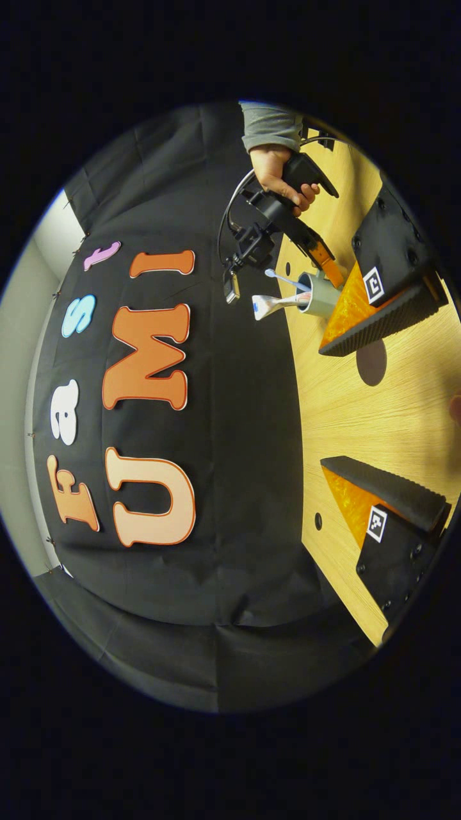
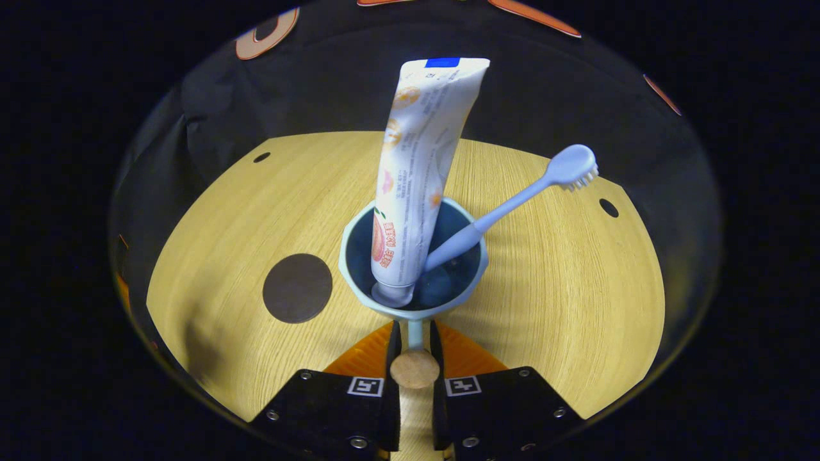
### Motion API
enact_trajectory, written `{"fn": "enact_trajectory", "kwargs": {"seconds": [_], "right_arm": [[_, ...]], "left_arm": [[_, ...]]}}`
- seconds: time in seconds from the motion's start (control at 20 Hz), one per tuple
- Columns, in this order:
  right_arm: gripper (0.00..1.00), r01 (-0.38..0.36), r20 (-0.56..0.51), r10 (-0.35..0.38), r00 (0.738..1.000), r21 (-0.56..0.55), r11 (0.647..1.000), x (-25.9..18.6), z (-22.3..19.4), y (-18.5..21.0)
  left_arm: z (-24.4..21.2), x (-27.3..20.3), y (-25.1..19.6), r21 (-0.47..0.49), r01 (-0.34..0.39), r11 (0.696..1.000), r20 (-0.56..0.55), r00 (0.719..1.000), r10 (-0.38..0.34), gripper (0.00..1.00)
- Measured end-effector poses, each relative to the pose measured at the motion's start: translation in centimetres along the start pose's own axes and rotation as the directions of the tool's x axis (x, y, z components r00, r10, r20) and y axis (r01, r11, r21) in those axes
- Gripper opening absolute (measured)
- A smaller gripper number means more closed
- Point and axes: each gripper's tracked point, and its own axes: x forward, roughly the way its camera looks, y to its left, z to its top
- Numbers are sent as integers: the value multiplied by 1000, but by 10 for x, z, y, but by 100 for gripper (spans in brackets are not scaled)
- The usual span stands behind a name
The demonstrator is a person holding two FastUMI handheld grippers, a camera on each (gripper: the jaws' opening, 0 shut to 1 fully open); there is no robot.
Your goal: Put the toothbrush and toothpaste on the desktop into the cup, then pick up the cup and place it on the coaster on the desktop.
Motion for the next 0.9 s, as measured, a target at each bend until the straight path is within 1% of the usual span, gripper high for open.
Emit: {"fn": "enact_trajectory", "kwargs": {"seconds": [0.15,0.25,0.4,0.55,0.7,0.75,0.9], "right_arm": [[20,-20,31,21,999,-40,999,2,2,1],[20,-49,31,51,998,-60,997,3,2,3],[20,-62,43,68,997,-115,991,1,7,5],[20,-88,53,97,994,-147,985,1,9,9],[20,-109,55,121,991,-181,977,1,10,11],[20,-119,53,131,990,-187,975,1,9,12],[20,-134,43,146,988,-209,969,3,7,12]], "left_arm": [[0,-4,4,6,-12,1000,2,1000,12,99],[2,-8,8,6,-24,1000,6,1000,24,99],[5,-11,16,3,-41,999,11,999,41,98],[1,-13,25,7,-59,998,9,998,59,99],[-2,-17,34,4,-77,997,5,997,77,99],[-2,-19,39,1,-85,996,4,996,85,100],[-3,-23,45,-6,-100,995,1,995,100,99]]}}
